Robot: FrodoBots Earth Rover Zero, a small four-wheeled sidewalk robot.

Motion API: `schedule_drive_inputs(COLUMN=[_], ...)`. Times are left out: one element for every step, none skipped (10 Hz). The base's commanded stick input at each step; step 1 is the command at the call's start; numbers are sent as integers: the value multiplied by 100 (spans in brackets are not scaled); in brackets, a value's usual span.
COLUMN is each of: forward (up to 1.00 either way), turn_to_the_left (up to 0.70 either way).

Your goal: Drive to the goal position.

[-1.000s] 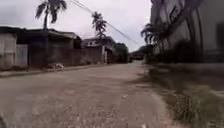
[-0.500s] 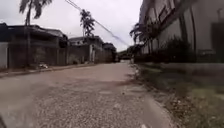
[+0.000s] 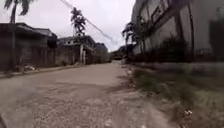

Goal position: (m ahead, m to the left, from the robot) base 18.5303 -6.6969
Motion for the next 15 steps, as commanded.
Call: schedule_drive_inputs(forward=[100,100,100,100,100,100,100,100,100,100,100,100,100,100,100], turn_to_the_left=[0,0,0,0,0,0,-1,-4,-14,-29,-38,-39,-39,-39,-39])
